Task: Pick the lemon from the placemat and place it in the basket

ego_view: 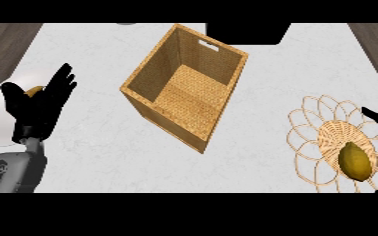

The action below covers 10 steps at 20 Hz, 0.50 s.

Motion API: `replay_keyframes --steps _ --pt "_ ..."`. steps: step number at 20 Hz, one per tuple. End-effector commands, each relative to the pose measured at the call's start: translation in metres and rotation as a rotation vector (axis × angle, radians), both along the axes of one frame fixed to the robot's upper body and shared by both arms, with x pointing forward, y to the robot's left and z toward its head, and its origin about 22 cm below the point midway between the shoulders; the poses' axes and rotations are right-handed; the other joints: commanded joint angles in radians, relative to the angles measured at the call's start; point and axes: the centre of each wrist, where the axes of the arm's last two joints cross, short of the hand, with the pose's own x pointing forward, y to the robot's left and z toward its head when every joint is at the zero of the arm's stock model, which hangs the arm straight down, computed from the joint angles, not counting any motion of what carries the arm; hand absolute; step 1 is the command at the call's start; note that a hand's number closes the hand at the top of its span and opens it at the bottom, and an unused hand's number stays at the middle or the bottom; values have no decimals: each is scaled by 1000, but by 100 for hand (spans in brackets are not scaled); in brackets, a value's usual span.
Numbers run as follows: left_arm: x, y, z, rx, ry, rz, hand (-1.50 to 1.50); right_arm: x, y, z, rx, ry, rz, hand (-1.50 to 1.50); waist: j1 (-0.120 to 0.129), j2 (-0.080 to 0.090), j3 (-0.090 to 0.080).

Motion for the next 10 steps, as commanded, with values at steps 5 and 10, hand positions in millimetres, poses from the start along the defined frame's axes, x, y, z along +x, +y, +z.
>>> replay_keyframes --steps 5,10 --pt "-1 -3 0 -9 -5 1 0 11 -18 7 23 -11 42 -150 -1 0 0" --pt "4 -14 -9 8 1 -25 0 -1 -21 -25 71 1 88 -150 1 1 0"
